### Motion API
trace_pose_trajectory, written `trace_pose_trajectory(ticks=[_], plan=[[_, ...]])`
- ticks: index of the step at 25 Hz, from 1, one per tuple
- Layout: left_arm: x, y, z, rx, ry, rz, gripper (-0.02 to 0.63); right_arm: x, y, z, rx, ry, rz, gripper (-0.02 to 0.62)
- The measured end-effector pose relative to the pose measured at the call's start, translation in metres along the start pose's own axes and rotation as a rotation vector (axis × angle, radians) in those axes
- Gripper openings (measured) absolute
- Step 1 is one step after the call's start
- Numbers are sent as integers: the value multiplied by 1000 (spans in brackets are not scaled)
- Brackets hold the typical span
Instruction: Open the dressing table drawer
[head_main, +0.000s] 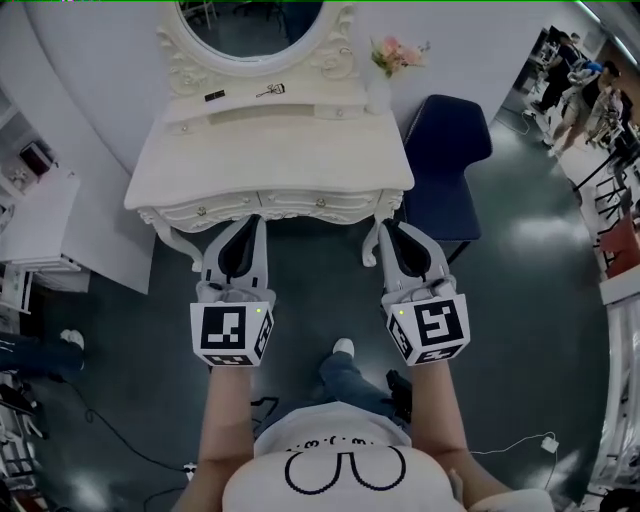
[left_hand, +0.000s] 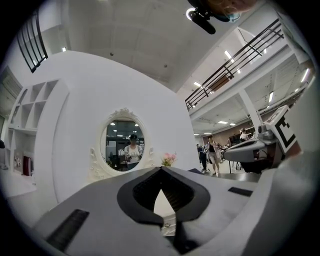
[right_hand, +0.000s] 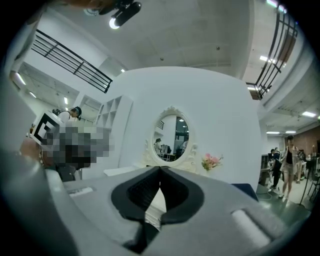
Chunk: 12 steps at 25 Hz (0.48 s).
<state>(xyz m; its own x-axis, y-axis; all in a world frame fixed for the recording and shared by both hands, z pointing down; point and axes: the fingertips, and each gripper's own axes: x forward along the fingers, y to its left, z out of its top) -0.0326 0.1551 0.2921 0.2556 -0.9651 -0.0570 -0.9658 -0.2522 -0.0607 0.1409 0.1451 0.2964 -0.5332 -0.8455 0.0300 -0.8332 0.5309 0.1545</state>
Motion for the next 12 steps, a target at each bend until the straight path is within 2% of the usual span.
trace_pose_trajectory(ticks=[7, 12], plan=[[71, -9, -3, 9, 6, 47, -2, 53, -58, -7, 9, 1, 77, 3], [103, -6, -14, 16, 18, 78, -2, 87, -72, -23, 39, 14, 128, 3]])
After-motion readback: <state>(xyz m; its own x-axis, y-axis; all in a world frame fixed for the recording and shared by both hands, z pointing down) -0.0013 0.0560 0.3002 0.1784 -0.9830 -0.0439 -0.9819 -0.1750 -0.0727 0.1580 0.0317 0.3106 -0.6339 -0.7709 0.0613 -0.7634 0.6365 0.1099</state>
